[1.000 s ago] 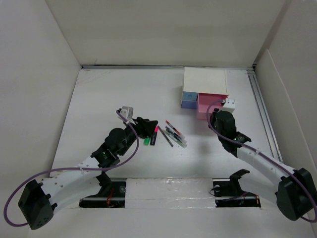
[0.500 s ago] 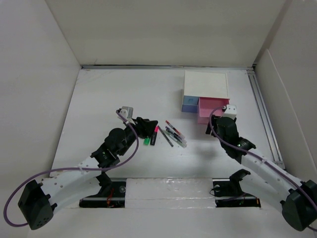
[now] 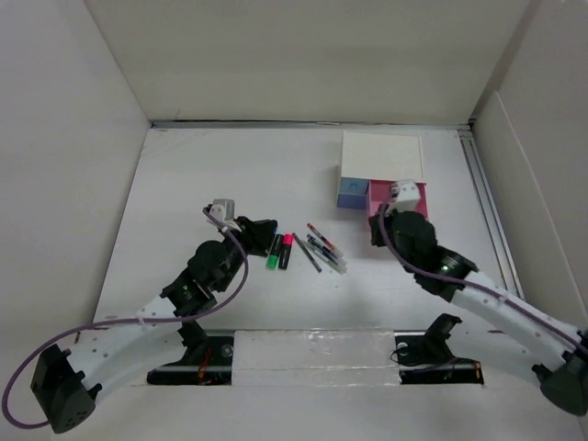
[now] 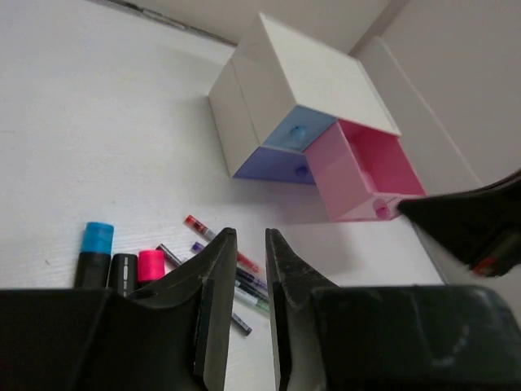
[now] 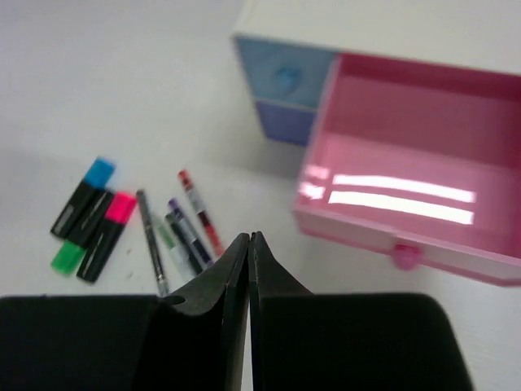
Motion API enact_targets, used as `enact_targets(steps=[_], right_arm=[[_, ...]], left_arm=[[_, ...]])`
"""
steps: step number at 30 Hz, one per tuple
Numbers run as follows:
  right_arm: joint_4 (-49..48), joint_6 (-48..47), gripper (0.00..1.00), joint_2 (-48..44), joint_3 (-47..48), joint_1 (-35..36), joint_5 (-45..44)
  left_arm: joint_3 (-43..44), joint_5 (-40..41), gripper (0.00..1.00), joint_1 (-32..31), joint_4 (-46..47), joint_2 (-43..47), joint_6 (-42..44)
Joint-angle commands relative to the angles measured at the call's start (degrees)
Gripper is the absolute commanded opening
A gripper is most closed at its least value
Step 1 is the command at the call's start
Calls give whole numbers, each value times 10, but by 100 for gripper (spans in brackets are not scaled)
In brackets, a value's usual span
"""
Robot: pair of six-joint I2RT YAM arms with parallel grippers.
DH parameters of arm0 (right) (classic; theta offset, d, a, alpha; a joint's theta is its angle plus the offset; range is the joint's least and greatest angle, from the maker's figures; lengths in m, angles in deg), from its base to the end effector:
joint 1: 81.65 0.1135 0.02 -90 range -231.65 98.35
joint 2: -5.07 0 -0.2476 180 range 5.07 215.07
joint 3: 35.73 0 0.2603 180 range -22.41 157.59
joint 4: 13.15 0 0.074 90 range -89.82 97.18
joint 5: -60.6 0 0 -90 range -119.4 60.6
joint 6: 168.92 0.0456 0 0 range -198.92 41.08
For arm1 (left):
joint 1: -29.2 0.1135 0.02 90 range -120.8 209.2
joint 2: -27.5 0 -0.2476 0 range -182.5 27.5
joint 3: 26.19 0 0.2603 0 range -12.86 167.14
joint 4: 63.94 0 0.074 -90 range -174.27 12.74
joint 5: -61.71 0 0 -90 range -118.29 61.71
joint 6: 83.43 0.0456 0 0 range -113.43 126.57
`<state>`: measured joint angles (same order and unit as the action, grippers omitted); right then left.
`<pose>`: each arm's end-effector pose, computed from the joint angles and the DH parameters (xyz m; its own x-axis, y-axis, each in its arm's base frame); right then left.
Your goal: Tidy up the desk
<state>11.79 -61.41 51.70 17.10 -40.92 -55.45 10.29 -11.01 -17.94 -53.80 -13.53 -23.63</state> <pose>0.1780 0.1268 0.2847 -0.3137 0.0866 -0.9456 -0.1853 0.9711 0.1504 0.1526 -0.1445 0.2668 -0.1937 -0.4974 -0.8456 0.4645 0.7127 -0.5256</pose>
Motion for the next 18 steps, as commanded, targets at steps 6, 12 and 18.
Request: enact_targets(steps=[6,12,18], right_arm=[[-136,13,38,338,118,155,64],[-159,10,42,508,197,160,91],[-149,16,47,584,268,160,107]], left_arm=[[-2,93,31,6,-16,140,-19],[-15,108,41,6,-32,144,-20],[-22,113,41,6,-34,145,-12]])
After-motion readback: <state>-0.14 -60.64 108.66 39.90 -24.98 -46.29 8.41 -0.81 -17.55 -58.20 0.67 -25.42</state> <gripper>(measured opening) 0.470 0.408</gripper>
